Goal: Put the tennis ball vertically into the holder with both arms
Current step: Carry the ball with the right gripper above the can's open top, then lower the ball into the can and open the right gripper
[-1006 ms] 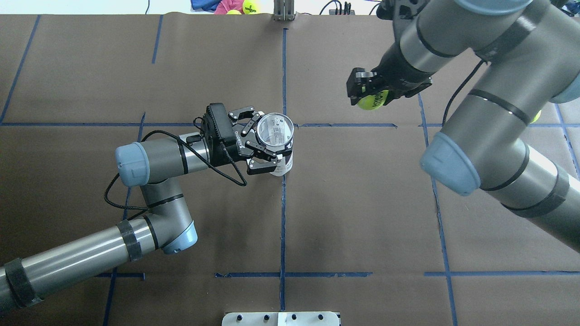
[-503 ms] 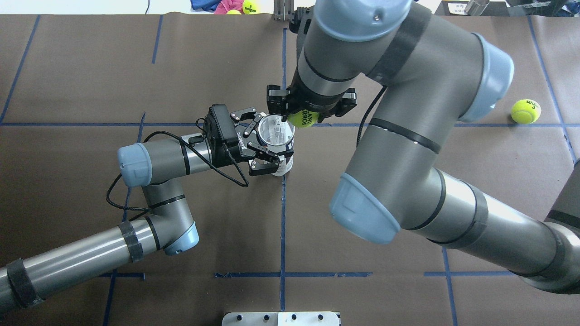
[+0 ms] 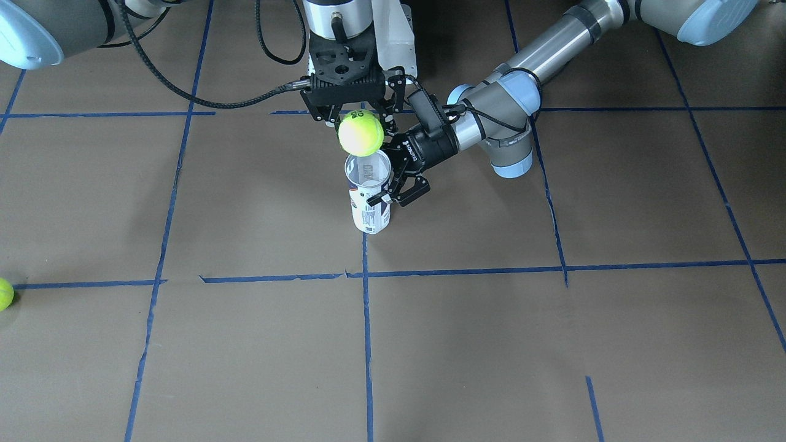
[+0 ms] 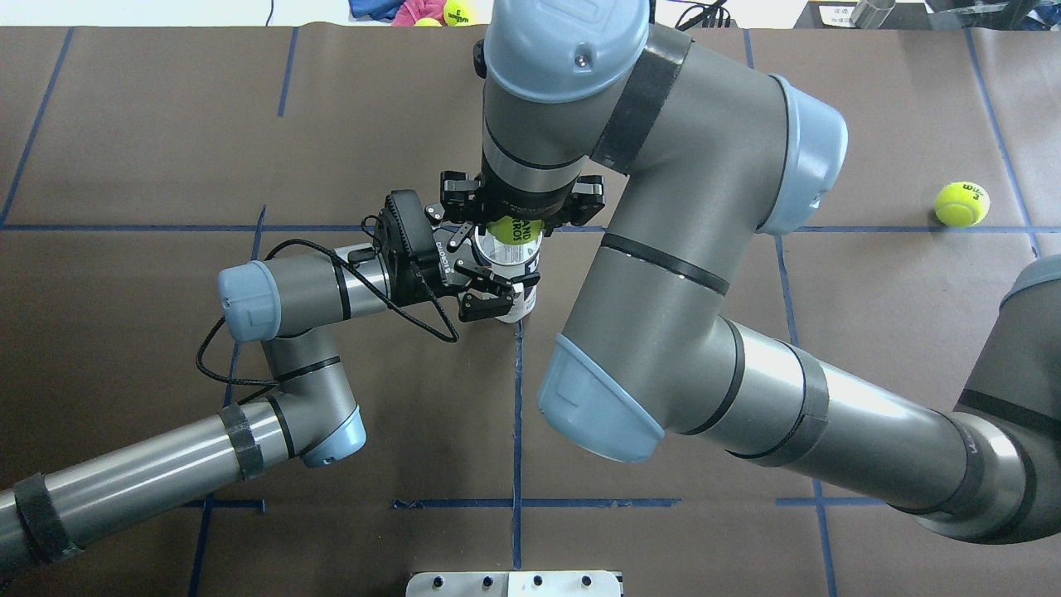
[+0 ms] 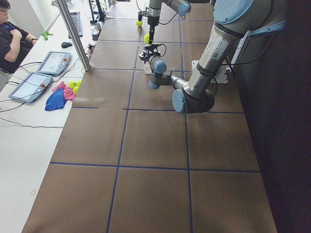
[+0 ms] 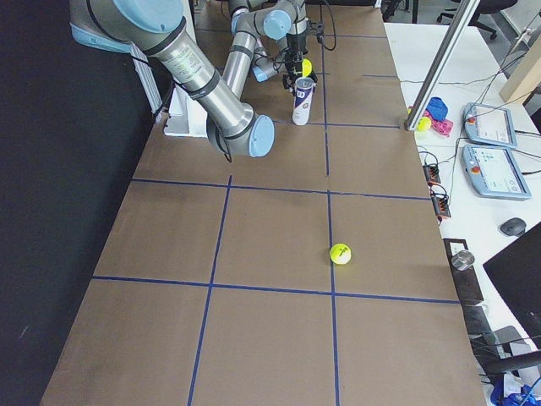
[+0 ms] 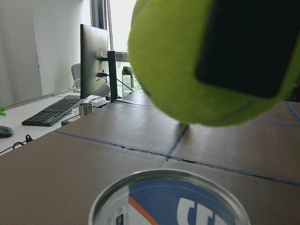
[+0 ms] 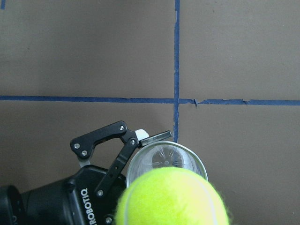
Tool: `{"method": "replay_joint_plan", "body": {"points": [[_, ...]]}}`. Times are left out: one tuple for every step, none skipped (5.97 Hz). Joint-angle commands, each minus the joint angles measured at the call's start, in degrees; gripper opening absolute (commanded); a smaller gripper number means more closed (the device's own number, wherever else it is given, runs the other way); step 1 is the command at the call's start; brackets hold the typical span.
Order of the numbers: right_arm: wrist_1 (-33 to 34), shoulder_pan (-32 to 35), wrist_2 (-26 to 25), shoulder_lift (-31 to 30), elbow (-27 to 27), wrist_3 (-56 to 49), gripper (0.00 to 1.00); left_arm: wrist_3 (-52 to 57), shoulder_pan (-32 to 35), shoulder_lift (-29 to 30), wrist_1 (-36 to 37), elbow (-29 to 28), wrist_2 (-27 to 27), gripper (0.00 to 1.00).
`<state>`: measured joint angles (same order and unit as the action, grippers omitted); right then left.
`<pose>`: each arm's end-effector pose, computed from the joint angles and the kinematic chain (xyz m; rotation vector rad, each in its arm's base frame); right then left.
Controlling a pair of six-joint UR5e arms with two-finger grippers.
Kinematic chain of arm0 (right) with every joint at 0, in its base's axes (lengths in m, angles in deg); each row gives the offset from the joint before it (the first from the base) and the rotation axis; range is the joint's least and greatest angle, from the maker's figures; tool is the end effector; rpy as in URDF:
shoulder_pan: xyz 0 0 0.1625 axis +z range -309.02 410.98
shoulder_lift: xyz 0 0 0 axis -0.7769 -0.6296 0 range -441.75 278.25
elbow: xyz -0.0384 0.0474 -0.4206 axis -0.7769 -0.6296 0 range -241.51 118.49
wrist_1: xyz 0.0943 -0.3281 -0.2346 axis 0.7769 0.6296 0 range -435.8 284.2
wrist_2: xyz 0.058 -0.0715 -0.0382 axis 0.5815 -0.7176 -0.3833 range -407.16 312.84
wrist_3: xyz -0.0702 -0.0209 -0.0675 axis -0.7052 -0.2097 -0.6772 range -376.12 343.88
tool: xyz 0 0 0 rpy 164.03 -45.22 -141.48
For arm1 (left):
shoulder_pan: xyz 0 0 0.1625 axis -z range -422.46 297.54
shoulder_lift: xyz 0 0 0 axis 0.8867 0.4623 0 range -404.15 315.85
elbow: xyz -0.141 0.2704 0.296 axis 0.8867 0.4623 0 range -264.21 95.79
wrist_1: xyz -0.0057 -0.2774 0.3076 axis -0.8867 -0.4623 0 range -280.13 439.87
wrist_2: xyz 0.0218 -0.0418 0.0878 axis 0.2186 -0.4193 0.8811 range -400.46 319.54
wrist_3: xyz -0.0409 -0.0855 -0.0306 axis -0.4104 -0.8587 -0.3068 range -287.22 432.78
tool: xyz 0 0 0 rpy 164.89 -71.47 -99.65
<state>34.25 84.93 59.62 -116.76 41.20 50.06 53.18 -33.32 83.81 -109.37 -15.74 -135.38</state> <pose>-0.4680 -0.4410 0.0340 0.1572 -0.8555 0.0439 0.5366 -0.4420 0.2540 1.5358 1.3721 0.5391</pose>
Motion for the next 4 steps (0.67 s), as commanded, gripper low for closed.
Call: {"method": "replay_joint_plan", "body": {"points": [[-0.19, -0.28, -0.17, 0.02, -1.46, -0.09, 0.36, 0.00, -0.05, -0.26, 0.01, 0.00, 0.00, 0.94], [-0.28, -0.20, -0.34, 0.11, -1.90, -0.09, 0.43, 0.00, -0.05, -0.34, -0.08, 0.00, 0.00, 0.94], [-0.28, -0.20, -0.26, 0.11, -1.99, -0.09, 0.74, 0.00, -0.05, -0.43, -0.08, 0.09, 0.00, 0.94], [-0.37, -0.20, -0.26, 0.29, -2.34, -0.09, 0.99, 0.00, -0.05, -0.43, -0.08, 0.09, 0.00, 0.94]]}}
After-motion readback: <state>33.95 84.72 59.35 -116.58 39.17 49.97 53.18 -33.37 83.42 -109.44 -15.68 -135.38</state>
